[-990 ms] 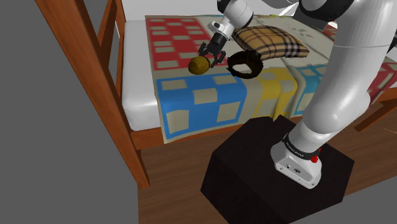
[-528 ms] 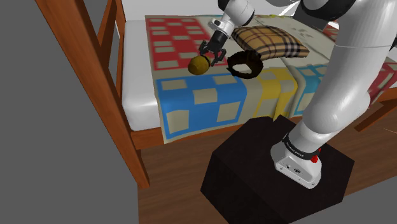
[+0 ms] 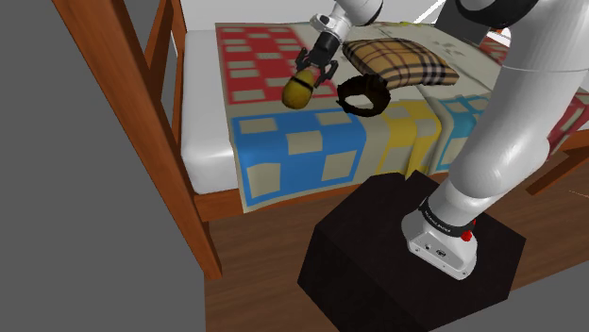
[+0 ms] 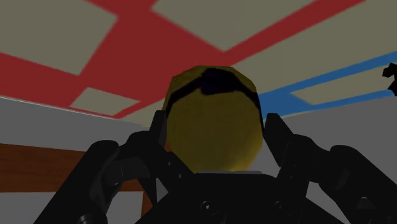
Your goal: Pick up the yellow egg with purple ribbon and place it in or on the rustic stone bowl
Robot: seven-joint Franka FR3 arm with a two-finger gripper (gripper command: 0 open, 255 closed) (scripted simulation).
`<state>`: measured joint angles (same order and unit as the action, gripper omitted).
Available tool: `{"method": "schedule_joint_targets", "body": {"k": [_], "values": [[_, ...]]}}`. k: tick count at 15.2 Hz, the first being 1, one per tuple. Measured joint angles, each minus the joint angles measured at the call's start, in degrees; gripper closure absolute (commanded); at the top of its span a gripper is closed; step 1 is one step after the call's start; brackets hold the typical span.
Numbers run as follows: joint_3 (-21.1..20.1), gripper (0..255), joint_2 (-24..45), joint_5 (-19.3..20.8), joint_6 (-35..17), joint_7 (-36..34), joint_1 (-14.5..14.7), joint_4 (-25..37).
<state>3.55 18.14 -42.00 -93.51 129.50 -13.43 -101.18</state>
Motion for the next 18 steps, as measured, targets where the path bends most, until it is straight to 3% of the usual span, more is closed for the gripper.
{"method": "schedule_joint_targets", "body": {"k": [18], "values": [[0.2, 255, -3.6, 0.4, 9.1, -6.9, -0.8, 7.8]]}}
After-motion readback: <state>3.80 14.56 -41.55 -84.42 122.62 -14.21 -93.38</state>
